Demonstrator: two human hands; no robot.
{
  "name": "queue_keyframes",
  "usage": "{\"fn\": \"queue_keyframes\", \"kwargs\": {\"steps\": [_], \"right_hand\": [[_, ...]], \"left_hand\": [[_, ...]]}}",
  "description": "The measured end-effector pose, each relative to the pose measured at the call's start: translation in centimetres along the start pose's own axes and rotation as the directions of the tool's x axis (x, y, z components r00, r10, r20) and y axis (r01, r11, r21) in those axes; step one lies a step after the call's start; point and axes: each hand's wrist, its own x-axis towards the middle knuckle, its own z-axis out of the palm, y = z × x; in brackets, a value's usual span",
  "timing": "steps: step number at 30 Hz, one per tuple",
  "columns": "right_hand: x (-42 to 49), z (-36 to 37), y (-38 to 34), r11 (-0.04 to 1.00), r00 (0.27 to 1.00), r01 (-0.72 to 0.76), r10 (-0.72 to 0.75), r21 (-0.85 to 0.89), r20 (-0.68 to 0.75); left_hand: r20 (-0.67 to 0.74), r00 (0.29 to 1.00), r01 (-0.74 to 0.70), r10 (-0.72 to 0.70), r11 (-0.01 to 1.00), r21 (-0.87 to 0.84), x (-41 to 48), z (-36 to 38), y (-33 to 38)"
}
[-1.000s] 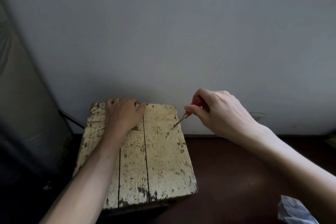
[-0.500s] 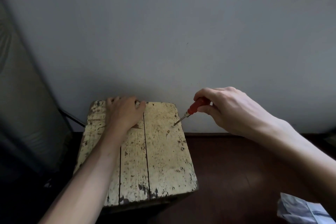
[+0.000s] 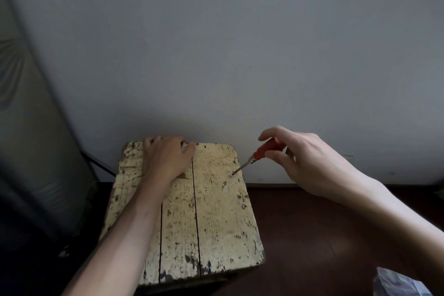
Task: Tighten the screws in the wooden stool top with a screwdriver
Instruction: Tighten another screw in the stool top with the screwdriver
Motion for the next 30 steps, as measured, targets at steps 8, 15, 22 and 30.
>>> {"fn": "queue_keyframes", "kwargs": {"steps": [8, 15, 22, 30], "right_hand": [[0.7, -1.3, -0.7, 0.996, 0.996, -0.033, 0.039, -0.079, 0.085], [0.7, 0.4, -1.2, 0.996, 0.993, -0.05, 0.041, -0.076, -0.115], [0.8, 1.4, -1.1, 0.997, 0.975, -0.064, 0.053, -0.045, -0.216], [1.1, -1.5, -0.4, 0.999, 0.998, -0.041, 0.042, -0.007, 0.053]], "left_hand": [[-0.019, 1.0, -0.003, 0.002, 1.0, -0.012, -0.1, -0.1, 0.1], [-0.004, 1.0, -0.003, 0.003, 1.0, 0.018, 0.1, -0.1, 0.0], [0.011, 1.0, 0.007, -0.007, 1.0, 0.028, 0.1, 0.0, -0.1], [0.019, 1.0, 0.016, -0.016, 0.999, 0.037, 0.0, -0.2, 0.1]]}}
